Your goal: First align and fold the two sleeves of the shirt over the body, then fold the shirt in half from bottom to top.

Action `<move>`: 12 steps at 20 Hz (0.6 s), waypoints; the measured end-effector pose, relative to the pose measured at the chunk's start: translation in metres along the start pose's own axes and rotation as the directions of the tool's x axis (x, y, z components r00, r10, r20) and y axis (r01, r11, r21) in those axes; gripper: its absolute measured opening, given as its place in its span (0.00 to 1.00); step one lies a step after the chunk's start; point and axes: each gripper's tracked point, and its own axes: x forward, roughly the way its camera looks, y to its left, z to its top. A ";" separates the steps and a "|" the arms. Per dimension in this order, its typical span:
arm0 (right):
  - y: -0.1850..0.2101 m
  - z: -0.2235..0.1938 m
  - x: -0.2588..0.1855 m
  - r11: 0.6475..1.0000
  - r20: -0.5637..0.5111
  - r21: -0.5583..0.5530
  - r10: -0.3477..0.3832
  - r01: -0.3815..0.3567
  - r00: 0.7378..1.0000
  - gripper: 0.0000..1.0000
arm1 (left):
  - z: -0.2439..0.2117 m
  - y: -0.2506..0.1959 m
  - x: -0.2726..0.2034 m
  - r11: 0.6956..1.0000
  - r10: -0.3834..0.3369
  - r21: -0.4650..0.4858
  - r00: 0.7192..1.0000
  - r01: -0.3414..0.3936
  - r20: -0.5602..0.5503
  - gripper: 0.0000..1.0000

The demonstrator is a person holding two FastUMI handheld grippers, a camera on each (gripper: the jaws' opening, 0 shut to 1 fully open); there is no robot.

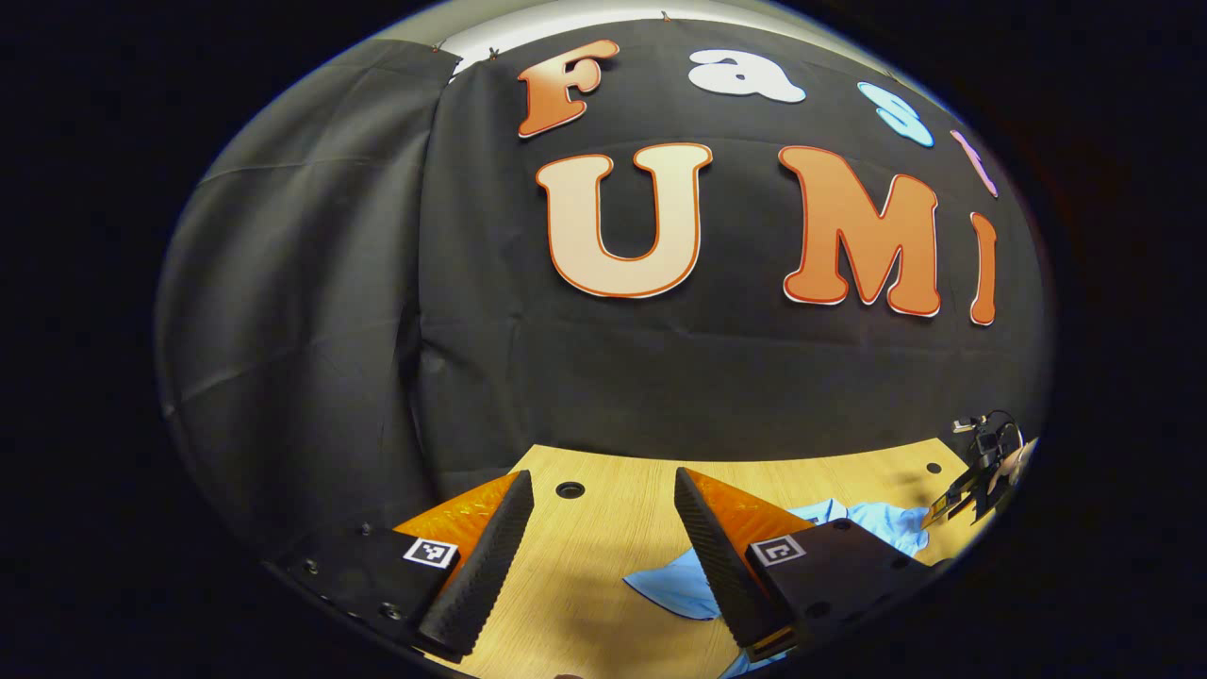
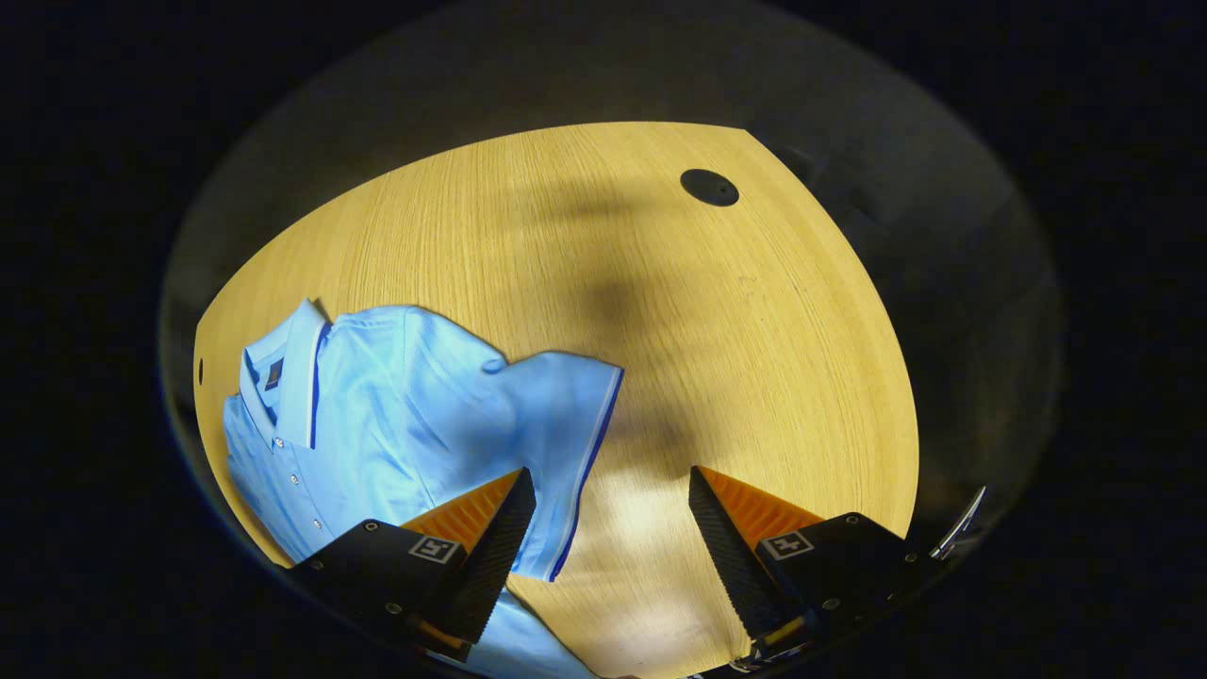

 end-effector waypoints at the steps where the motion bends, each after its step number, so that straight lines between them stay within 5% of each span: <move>1: 0.001 0.000 0.002 1.000 -0.004 -0.002 -0.001 0.001 1.000 0.99 | -0.001 0.000 0.000 1.000 0.002 0.002 1.000 -0.002 -0.001 0.97; 5: 0.009 -0.003 0.006 1.000 -0.034 -0.001 0.018 -0.018 0.999 0.99 | -0.006 0.003 0.001 1.000 0.015 0.004 1.000 -0.015 -0.011 0.97; 6: 0.011 -0.005 0.008 1.000 -0.035 0.005 0.021 -0.021 0.999 0.89 | -0.006 0.004 0.002 1.000 0.016 0.002 1.000 -0.016 -0.015 0.97; 7: 0.014 -0.005 0.007 0.999 -0.039 0.011 0.037 -0.037 0.999 0.91 | -0.008 0.004 0.002 1.000 0.018 0.000 1.000 -0.018 -0.018 0.97; 9: 0.021 -0.006 0.008 0.997 -0.047 0.024 0.068 -0.067 0.997 0.79 | -0.009 0.004 0.001 1.000 0.021 0.003 1.000 -0.021 -0.021 0.97; 12: 0.026 -0.003 0.008 0.996 -0.037 0.051 0.078 -0.076 0.996 0.46 | -0.011 0.006 0.001 1.000 0.024 0.008 0.999 -0.024 -0.023 0.97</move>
